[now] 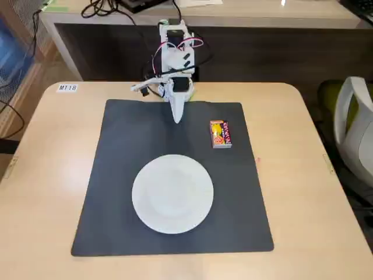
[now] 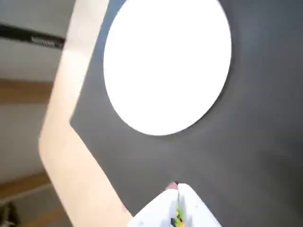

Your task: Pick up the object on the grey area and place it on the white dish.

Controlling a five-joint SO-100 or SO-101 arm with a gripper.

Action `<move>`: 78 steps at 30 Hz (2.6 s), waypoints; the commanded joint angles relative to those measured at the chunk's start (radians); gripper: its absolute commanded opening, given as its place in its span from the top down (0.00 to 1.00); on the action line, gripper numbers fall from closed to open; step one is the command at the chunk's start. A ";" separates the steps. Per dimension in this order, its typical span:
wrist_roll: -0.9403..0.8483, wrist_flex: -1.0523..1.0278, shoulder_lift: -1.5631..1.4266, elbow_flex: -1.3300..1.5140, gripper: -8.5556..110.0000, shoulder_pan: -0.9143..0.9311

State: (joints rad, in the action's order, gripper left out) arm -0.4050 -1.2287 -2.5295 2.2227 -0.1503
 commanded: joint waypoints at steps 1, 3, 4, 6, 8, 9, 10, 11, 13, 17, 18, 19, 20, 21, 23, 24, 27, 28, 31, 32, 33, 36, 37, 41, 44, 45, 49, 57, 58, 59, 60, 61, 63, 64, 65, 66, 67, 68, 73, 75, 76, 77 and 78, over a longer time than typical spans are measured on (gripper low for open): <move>-0.106 -0.054 0.176 -0.169 0.93 -0.110; -0.156 -0.061 0.239 -0.196 0.93 -0.184; -0.183 -0.061 0.267 -0.202 0.93 -0.221; -0.236 -0.063 0.314 -0.204 0.93 -0.288; -0.273 -0.067 0.356 -0.204 0.93 -0.345; -0.290 -0.069 0.379 -0.204 0.93 -0.368; -0.301 -0.069 0.402 -0.206 0.93 -0.390; -0.308 -0.066 0.430 -0.210 0.93 -0.407; -0.327 -0.069 0.485 -0.229 0.93 -0.434; -0.360 -0.066 0.568 -0.253 0.91 -0.469; -0.371 -0.061 0.574 -0.255 0.88 -0.474; -0.382 -0.058 0.578 -0.255 0.85 -0.474; -0.394 -0.057 0.581 -0.255 0.81 -0.474; -0.403 -0.057 0.583 -0.255 0.77 -0.471; -0.417 -0.057 0.583 -0.255 0.72 -0.460; -0.423 -0.057 0.583 -0.255 0.70 -0.457; -0.436 -0.052 0.588 -0.255 0.67 -0.454; -0.439 -0.048 0.592 -0.255 0.67 -0.454; -0.453 -0.034 0.620 -0.255 0.66 -0.454; -0.459 -0.028 0.634 -0.255 0.66 -0.454; -0.465 -0.023 0.649 -0.256 0.66 -0.454; -0.480 -0.009 0.698 -0.259 0.65 -0.453; -0.485 -0.006 0.716 -0.261 0.65 -0.453; -0.494 0.012 0.779 -0.273 0.65 -0.449; -0.499 0.017 0.824 -0.285 0.64 -0.446; -0.500 0.020 0.836 -0.288 0.64 -0.445; -0.509 0.037 0.871 -0.291 0.65 -0.443; -0.515 0.077 0.931 -0.295 0.70 -0.442; -0.515 0.081 0.933 -0.295 0.72 -0.442; -0.514 0.084 0.933 -0.295 0.73 -0.443; -0.512 0.087 0.933 -0.296 0.74 -0.443; -0.511 0.092 0.931 -0.298 0.75 -0.442; -0.508 0.094 0.928 -0.305 0.75 -0.439; -0.506 0.094 0.925 -0.308 0.75 -0.434; -0.505 0.094 0.920 -0.314 0.76 -0.431; -0.502 0.091 0.916 -0.319 0.75 -0.425; -0.499 0.089 0.908 -0.324 0.75 -0.417; -0.495 0.084 0.900 -0.331 0.75 -0.407; -0.454 0.080 0.838 -0.373 0.80 -0.322; -0.434 0.081 0.816 -0.403 0.80 -0.278; -0.422 0.081 0.815 -0.426 0.79 -0.255; -0.411 0.080 0.815 -0.449 0.78 -0.233; -0.397 0.081 0.815 -0.474 0.77 -0.213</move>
State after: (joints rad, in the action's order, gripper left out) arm -0.8330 -1.1459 -1.6506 1.8423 -0.4080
